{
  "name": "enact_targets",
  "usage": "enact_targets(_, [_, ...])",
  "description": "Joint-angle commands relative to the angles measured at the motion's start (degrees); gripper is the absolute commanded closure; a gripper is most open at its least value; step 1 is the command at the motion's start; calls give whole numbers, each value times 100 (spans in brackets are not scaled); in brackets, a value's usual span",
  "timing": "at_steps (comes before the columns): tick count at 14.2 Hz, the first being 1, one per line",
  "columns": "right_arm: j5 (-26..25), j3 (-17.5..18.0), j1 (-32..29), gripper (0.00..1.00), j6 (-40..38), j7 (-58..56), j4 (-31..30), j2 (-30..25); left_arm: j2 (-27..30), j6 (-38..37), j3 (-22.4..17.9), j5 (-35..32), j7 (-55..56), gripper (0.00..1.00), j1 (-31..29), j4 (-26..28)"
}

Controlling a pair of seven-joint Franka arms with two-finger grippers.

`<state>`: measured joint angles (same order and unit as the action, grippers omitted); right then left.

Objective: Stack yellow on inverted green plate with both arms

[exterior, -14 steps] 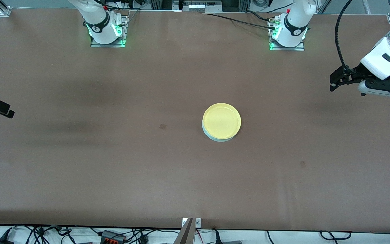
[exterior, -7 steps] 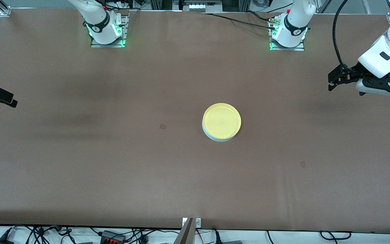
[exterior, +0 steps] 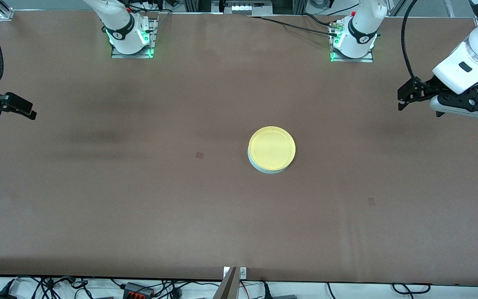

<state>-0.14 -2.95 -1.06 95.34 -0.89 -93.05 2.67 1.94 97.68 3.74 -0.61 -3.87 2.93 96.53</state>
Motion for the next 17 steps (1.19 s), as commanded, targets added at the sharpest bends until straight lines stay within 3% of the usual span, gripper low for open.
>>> enact_targets(1, [-83, -22, 27, 0, 143, -87, -327, -249, 61, -30, 21, 113, -79, 0, -38, -20])
enact_targets(6, [-118, -13, 44, 0, 397, -78, -670, -478, 61, -30, 30, 105, -79, 0, -38, -29])
enact_targets(17, [-250, -13, 141, 0, 425, -25, -512, -425, 61, -30, 30, 113, -79, 0, -38, -55])
